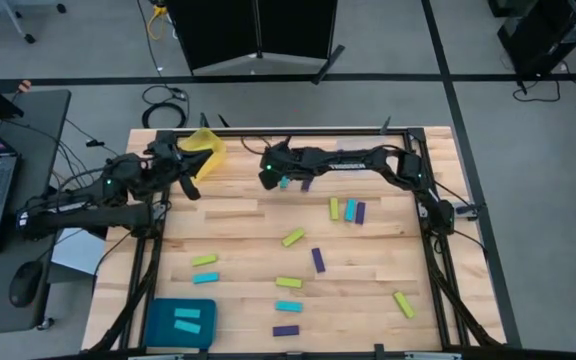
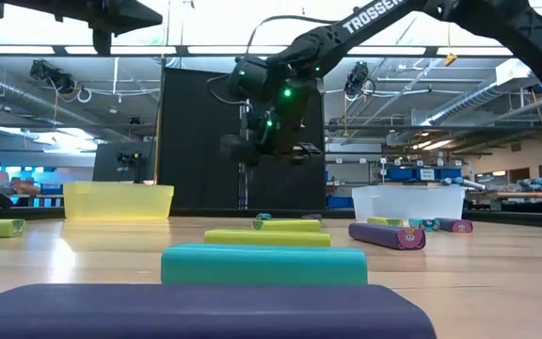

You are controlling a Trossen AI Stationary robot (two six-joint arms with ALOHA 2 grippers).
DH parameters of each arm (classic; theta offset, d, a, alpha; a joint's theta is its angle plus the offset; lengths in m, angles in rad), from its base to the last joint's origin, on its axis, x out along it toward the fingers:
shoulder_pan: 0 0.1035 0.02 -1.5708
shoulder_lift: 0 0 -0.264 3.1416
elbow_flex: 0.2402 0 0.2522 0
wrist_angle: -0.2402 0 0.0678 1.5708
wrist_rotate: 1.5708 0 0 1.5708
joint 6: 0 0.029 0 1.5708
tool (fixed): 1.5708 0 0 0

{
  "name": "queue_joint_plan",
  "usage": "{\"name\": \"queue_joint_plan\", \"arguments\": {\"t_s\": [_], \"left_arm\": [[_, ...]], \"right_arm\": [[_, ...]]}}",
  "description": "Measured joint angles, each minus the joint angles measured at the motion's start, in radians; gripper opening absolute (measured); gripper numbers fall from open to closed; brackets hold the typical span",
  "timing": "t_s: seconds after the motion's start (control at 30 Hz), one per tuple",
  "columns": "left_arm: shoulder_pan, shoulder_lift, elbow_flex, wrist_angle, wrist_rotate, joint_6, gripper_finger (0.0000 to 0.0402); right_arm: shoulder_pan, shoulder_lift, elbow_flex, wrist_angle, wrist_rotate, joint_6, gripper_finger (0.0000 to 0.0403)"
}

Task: Sort blocks
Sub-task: Put the light blue block into the blue bin

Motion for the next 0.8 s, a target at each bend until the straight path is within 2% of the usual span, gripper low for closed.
{"name": "queue_joint_plan", "arguments": {"t_s": [0.23, 0.37, 0.5, 0.8], "left_arm": [[0.000, -0.029, 0.000, -0.018, 0.004, 0.002, 0.0007], [0.000, -0.036, 0.000, -0.043, 0.007, 0.002, 0.0007], [0.000, -0.039, 0.000, -0.056, 0.008, 0.003, 0.0007], [0.000, -0.039, 0.000, -0.054, 0.027, 0.027, 0.0007]], "right_arm": [[-0.016, 0.003, -0.023, 0.032, -0.051, 0.071, 0.0331], [-0.006, 0.005, -0.040, 0.033, -0.060, 0.124, 0.0346], [0.015, 0.005, -0.065, 0.034, -0.056, 0.166, 0.0342], [0.035, 0.005, -0.121, 0.058, -0.047, 0.225, 0.0305]]}}
